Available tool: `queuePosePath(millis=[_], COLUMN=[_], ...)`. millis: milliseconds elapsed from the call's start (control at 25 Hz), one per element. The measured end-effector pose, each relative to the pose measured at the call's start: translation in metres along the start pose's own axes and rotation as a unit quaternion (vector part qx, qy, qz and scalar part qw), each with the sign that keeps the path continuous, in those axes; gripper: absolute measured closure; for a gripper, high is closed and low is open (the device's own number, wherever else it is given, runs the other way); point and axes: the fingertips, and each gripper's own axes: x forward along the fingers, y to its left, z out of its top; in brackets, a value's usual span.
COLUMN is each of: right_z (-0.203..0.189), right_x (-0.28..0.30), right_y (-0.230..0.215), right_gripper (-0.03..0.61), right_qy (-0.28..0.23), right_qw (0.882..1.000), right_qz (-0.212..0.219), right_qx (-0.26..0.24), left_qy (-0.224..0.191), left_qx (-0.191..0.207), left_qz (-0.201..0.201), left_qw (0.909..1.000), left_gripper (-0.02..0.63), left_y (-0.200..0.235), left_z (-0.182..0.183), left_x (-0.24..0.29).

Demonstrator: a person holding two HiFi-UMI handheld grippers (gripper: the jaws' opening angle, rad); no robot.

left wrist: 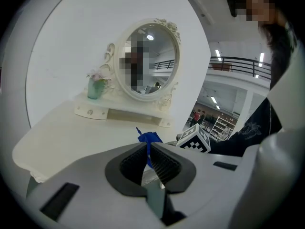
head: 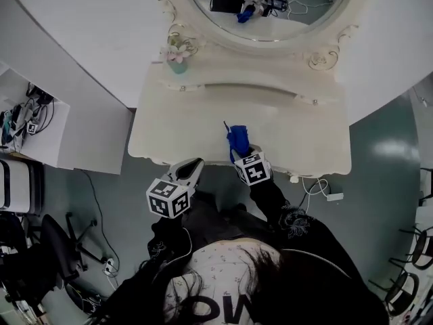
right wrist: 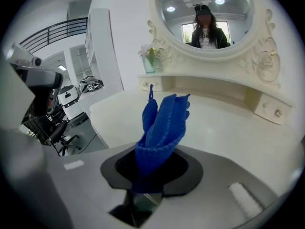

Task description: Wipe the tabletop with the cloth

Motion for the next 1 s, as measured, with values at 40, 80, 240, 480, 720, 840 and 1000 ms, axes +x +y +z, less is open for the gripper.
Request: queuePosePath(millis=[40, 80, 240, 480, 720, 840, 1000], right_z=[-0.006, -0.012, -0.037, -0.078, -0.115, -0.135, -0.159], right_x=[-0.009, -0.018, -0.055, -0.108, -0.158, -0.185, -0.221], right_y=[-0.014, -0.028, -0.08, -0.152, -0.215, -0.247, -0.289], right_gripper=[0.469, 0.469, 0.469, 0.469, 0.469, 0.469, 0.469], right_qy=[-0.003, -0.004, -0.007, -0.013, -0.015, -0.014, -0.017], right_qw=[1.0, 1.0, 0.998, 0.992, 0.981, 0.971, 0.952], right_qz=[-0.007, -0.015, -0.048, -0.102, -0.159, -0.196, -0.246], right_qx=[0.006, 0.012, 0.034, 0.071, 0.113, 0.138, 0.181], left_qy=[0.001, 0.003, 0.008, 0.01, 0.018, 0.019, 0.016], left_qx=[0.002, 0.005, 0.011, 0.02, 0.025, 0.027, 0.03], left_qz=[-0.007, -0.014, -0.039, -0.065, -0.075, -0.072, -0.058], left_qw=[1.0, 0.9999, 0.9991, 0.9977, 0.9967, 0.9969, 0.9977], left_gripper=[0.614, 0.614, 0.614, 0.614, 0.614, 0.614, 0.614], left_y=[-0.011, -0.023, -0.063, -0.106, -0.13, -0.135, -0.134], left_z=[-0.002, -0.004, -0.012, -0.021, -0.031, -0.035, -0.035], left_x=[0.008, 0.016, 0.043, 0.069, 0.077, 0.074, 0.063])
